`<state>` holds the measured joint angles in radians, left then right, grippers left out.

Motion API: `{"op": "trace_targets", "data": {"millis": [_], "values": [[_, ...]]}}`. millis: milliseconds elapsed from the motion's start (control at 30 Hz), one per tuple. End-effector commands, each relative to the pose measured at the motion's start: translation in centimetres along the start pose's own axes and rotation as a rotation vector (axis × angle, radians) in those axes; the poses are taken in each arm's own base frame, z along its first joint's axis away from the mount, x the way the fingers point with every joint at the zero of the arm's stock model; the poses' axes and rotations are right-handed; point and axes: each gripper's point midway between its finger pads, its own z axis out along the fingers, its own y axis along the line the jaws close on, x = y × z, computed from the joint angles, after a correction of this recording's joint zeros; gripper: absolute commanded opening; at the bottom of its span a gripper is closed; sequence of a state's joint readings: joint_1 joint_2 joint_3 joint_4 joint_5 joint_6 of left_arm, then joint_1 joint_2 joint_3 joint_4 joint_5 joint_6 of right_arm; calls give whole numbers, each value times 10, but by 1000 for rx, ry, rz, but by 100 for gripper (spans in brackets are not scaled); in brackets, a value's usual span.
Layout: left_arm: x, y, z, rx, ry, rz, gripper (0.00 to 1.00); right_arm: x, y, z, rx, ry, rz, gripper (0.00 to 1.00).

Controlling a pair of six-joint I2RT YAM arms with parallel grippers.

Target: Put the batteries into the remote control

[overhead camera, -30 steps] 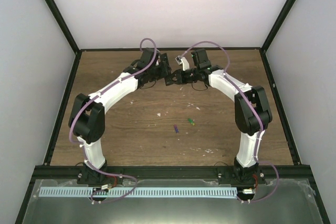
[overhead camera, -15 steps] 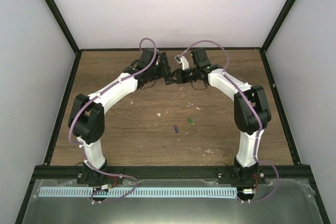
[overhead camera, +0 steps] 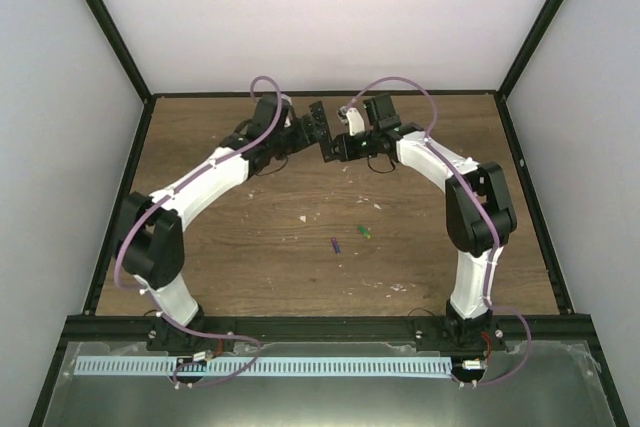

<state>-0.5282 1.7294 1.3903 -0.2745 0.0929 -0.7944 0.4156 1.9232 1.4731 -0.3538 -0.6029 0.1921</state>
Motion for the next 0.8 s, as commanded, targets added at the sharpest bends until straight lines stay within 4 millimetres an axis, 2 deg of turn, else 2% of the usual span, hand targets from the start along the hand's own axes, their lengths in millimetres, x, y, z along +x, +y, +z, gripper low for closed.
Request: {"op": "trace_targets", "data": {"millis": [0,100,300,367,467,600,767], "values": [[-18,23,-22,-13,-48,-118,83,-3,-15,-14,119,-21,-67,1],[-34,38,-35,-3,-84,-200,86,3,-18,-20,158,-11,-140,1],[-59,32,-53,34,-128,-242,92,2,-34,-37,383,0,-326,1],[-62,32,-53,57,-122,-285,92,-5,-40,-49,489,-24,-386,1],[-62,29,-49,96,-95,-332,92,-5,-44,-56,623,-27,-493,1],[-60,24,-44,135,-76,-370,93,-4,-41,-60,797,-45,-679,1],[-55,18,-40,188,-48,-398,93,-1,-29,-65,934,-127,-850,1]]}}
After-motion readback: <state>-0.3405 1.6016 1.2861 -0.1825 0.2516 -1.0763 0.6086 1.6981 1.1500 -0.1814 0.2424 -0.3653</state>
